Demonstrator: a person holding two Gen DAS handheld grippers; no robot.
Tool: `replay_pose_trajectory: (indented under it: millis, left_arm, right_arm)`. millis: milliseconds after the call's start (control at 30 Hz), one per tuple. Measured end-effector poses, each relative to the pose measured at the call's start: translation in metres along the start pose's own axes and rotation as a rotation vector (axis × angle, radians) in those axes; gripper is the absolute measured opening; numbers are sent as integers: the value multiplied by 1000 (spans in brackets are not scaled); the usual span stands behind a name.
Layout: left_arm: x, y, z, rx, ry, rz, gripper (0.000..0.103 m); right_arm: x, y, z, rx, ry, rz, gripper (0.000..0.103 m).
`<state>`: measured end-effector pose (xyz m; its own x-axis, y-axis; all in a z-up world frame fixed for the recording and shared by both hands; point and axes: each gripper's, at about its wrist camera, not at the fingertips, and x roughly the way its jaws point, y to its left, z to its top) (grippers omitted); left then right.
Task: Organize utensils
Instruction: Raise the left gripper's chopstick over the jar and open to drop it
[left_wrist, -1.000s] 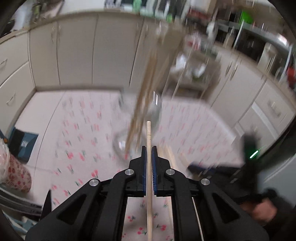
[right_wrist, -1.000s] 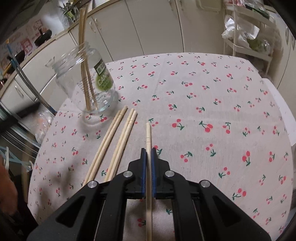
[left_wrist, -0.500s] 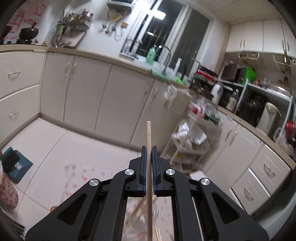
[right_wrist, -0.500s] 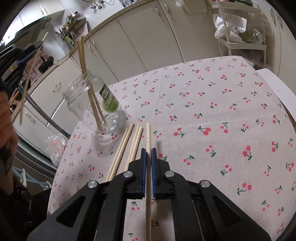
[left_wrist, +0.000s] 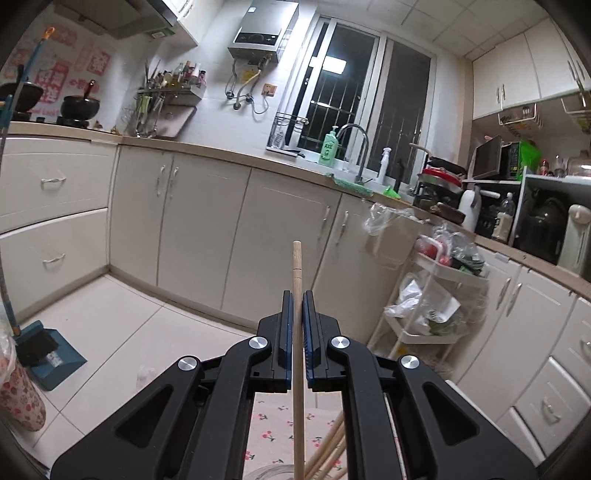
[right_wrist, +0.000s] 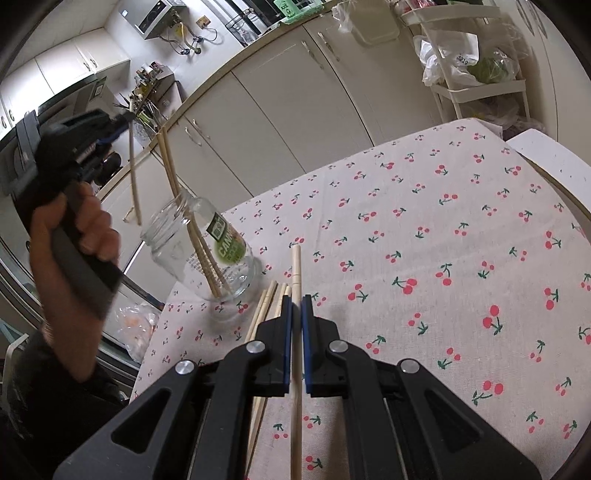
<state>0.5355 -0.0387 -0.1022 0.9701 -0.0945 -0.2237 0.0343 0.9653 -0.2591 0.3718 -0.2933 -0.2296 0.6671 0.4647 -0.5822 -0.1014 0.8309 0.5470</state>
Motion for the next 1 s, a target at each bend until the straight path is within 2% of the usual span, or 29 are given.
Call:
replay_pose_trajectory:
  millis: [400, 667, 833, 1000]
  left_arm:
    - [-8, 6, -35, 61, -15, 39, 5]
    - [-25, 5, -56, 118, 26, 32, 5]
    - [-41, 10, -66, 148, 63, 30, 5]
    - [-57, 7, -71, 208, 111, -2, 5]
  right_arm:
    - [-17, 2, 11, 30, -90, 64, 6]
    - [-29, 3, 23, 64, -146, 95, 6]
    - [-41, 17, 35, 45, -196, 120, 6]
    - [-49, 38, 51, 28, -259, 145, 6]
